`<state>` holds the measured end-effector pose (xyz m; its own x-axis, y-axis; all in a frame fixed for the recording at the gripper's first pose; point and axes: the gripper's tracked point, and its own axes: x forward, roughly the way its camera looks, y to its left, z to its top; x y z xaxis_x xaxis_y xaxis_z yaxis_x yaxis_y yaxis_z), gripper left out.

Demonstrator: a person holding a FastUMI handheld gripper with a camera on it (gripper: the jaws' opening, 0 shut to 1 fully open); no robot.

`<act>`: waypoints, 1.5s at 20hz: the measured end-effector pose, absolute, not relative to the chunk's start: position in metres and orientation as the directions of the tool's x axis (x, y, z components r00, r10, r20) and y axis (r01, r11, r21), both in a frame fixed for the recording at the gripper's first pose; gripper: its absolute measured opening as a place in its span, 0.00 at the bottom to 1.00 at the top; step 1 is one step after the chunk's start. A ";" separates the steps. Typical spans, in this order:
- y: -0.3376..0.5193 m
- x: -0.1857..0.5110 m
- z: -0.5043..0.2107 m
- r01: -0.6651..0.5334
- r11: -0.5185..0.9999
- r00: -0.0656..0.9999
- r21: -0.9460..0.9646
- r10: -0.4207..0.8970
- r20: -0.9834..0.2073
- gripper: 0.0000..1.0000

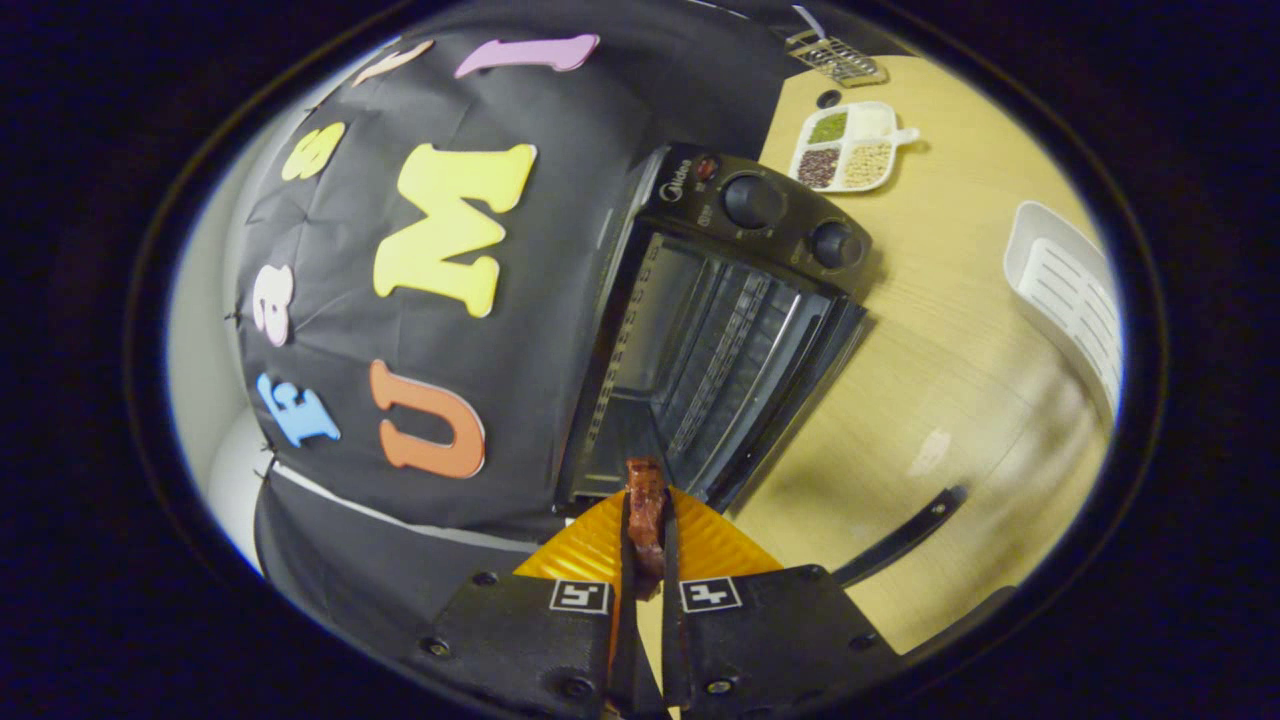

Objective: Open the toaster oven, put the food inside, and close the toaster oven door.

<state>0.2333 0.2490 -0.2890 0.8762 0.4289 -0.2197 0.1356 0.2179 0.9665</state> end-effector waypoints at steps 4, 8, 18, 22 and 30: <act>0.239 0.272 -0.309 0.214 0.180 0.914 0.960 0.311 -0.262 0.13; 0.242 0.309 -0.317 0.242 0.199 0.929 0.950 0.234 -0.286 0.13; 0.265 0.361 -0.337 0.318 0.231 0.924 0.920 0.139 -0.355 0.13; 0.266 0.365 -0.340 0.305 0.304 0.928 0.902 0.118 -0.353 0.14; 0.243 0.359 -0.338 0.315 0.758 0.898 0.571 -0.044 -0.437 0.60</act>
